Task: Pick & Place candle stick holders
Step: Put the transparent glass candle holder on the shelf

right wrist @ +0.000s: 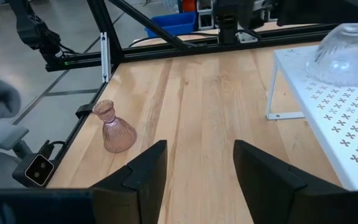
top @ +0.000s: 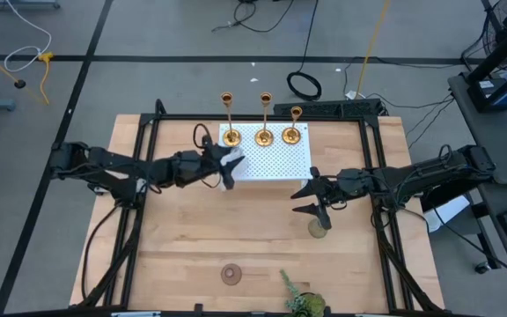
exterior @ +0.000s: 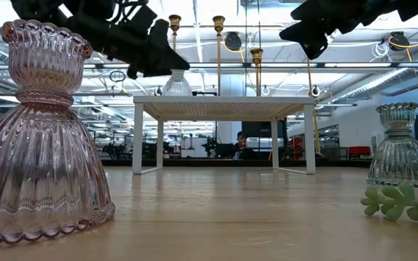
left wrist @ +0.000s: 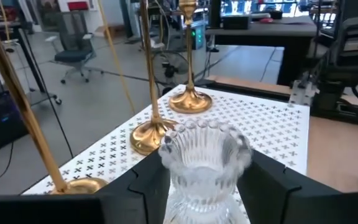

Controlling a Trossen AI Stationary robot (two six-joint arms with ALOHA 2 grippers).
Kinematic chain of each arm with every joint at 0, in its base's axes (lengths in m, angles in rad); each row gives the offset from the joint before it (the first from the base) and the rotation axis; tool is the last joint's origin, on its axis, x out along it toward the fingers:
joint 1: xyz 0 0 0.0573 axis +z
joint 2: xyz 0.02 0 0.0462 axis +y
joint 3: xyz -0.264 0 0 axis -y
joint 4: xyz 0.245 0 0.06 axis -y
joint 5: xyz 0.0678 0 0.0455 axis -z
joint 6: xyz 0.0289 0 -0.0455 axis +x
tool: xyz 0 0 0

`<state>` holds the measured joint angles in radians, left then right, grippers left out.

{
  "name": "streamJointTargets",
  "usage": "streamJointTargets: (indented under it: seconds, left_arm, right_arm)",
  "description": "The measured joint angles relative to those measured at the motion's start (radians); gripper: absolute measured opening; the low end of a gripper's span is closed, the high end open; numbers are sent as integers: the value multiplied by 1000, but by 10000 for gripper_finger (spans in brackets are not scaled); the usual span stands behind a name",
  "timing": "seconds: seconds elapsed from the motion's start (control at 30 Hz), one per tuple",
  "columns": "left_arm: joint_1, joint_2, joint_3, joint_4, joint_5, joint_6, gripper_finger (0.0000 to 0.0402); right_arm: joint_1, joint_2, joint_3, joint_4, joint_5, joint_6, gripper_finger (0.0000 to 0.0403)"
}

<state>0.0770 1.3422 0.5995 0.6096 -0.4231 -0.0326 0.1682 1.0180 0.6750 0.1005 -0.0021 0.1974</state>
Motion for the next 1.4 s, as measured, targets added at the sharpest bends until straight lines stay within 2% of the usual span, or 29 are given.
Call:
streamJointTargets:
  seconds: [0.1,0.53,0.83,0.93,1.23,1.4]
  left_arm:
    - [19,0,0,-13,30,0,174]
    - [28,0,0,-66,30,55,177]
    - [28,-22,0,-60,6,84,177]
    - [23,-58,0,-65,3,84,177]
    - [-18,-199,0,-78,4,114,177]
    - [-41,-245,0,-123,5,117,177]
  right_arm:
    - [0,0,0,0,0,0,176]
    - [5,0,-47,-1,-1,-4,177]
    - [104,0,-76,-6,-3,-103,226]
    - [157,-5,-94,-70,1,-142,237]
    - [269,-83,-202,-74,139,-119,228]
    - [288,-141,-340,56,191,-90,227]
